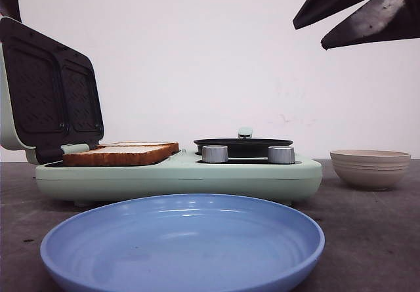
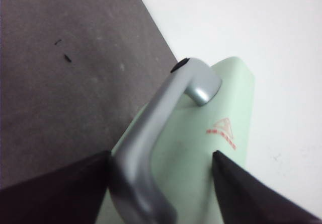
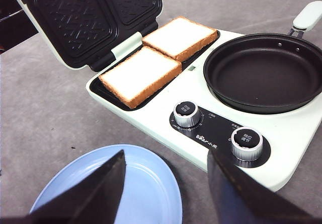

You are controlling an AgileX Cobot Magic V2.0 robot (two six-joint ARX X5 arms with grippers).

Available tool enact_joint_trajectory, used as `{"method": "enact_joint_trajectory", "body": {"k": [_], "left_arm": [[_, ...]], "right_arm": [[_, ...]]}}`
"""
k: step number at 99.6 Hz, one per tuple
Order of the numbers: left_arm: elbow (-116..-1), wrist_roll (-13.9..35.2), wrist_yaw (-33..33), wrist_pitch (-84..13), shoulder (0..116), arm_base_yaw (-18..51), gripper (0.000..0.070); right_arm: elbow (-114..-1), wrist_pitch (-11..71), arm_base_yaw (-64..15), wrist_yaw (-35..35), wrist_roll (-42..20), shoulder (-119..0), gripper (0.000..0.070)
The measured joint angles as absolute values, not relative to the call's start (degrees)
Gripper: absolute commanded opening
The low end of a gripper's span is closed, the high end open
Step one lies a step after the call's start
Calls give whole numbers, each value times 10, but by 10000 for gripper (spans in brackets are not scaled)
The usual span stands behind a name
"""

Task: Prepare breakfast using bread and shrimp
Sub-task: 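Raise the right gripper away and hold it above the bowl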

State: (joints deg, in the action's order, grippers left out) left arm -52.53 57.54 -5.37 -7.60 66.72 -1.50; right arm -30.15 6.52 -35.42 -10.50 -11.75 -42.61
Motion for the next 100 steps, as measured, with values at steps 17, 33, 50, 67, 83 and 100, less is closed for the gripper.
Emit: {"method": "enact_joint_trajectory", "body": {"k": [17,33,50,67,83,100], "left_arm": [[-525,581,-51,-73,675,-17,126],[-526,594,-53,-77,677,-16,3],[-526,595,-53,-77,677,-17,3],[-526,595,-53,-77,677,-17,3],[-526,592,-58,-75,677,-17,3],[-526,585,-64,-66,677,-8,3]], "right_arm": [[-302,65,-354,-105,-117,-426,302],[-302,66,-354,-105,-117,-426,302],[-302,66,-354,-105,-117,-426,302],[-302,66,-354,-105,-117,-426,302],[-302,66,-354,-105,-117,-426,302],[-302,66,-354,-105,-117,-426,301]]}}
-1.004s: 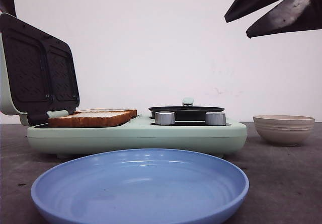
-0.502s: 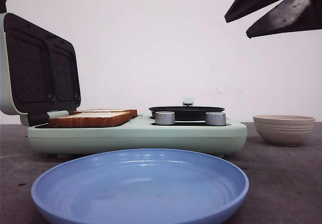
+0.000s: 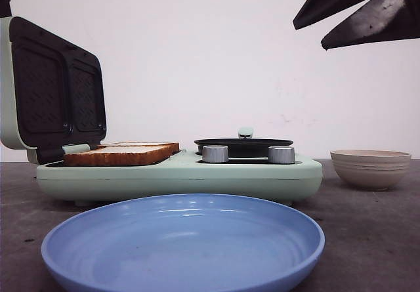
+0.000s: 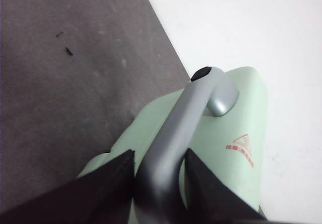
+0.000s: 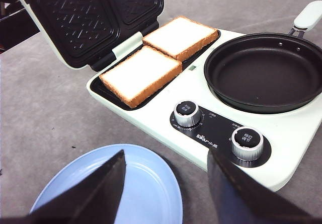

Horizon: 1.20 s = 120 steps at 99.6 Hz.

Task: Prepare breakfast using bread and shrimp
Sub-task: 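Raise the right gripper away and hold it above the bowl, then grasp the sandwich maker lid handle with the left gripper and close it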

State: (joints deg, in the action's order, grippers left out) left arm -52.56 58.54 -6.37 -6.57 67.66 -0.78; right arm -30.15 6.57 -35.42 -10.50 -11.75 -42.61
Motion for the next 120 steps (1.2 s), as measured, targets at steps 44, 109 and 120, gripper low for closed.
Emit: {"method": "enact_joint_trajectory", "body": {"k": [44,109,120], "left_arm": [[-526,536,-39,-45,674,57,3],[-533,436,42,-16,713,195,4],[-535,419,38,1,739,220,4]], "right_arm": [[-302,66,-354,-106,-117,-426,302],[-302,66,-354,-120,-118,-426,302],[-302,70,-354,-120,-118,-426,302]]}}
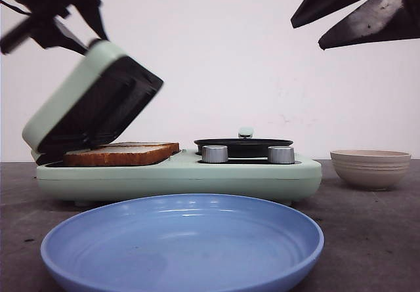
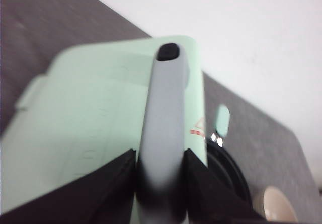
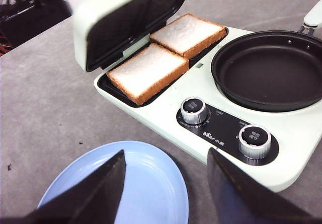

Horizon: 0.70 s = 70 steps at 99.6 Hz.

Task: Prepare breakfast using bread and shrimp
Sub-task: 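Grasp the sandwich maker lid handle with the left gripper and close it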

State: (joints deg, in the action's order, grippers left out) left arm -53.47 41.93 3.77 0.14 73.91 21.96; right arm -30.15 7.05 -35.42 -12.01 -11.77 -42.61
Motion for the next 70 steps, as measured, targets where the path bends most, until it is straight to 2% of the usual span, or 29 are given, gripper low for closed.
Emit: {"method": "enact_joint_trajectory", "body": {"k": [34,61,65,70], "left_arm": [[-542,367,49,15,823,287,4],[-542,337,57,15,845,301,4],[-542,335,57,15,846,301,16],[-542,335,57,16,846,301,68]], "right_arm": [[-302,83,-354,-120,-118,-426,302],[-302,83,-354,-120,-118,-426,301],[-302,83,-354,-120,-118,-426,302],[-302,83,-354,-120,-118,-426,302]]}}
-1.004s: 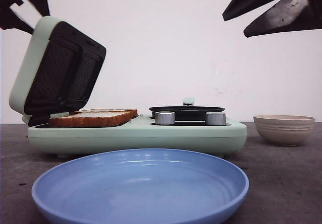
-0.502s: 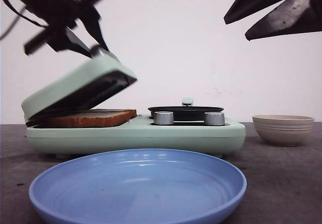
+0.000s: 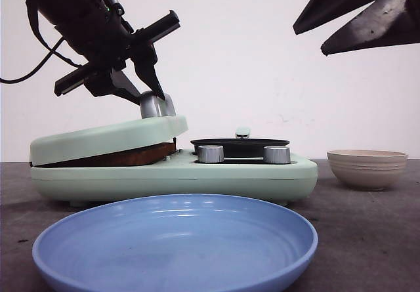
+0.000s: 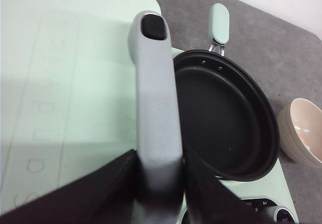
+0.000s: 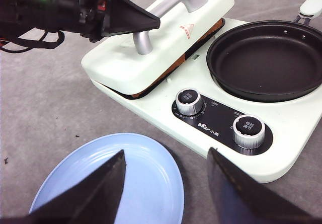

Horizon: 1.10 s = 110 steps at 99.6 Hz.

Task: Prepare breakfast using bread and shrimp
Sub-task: 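Grasp the sandwich maker lid handle with the left gripper and close it, then release the lid handle and raise the left gripper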

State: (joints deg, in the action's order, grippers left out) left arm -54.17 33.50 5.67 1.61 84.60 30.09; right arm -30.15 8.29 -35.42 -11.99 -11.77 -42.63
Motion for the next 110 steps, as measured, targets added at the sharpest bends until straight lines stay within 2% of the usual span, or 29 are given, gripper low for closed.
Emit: {"method": "enact_joint_trajectory", "body": {"k": [11,20,54,83,110], "left_arm": [[-542,335,57,19,846,301,276],[-541,331,67,20,849,299,358],[-553,317,68,24,850,288,356],[-639,224,74,-17,751,291,353],[-664,152,80,-145,654,291,352]], "right_arm": [[-302,83,-354,-120,-118,-426,302],[-302,83,-354,-120,-118,-426,302],[-302,83,-354,-120,-118,-426,302],[-302,82,-354,-120,-118,-426,302],[-302,69,-354,-120,-118,-426,302]]}}
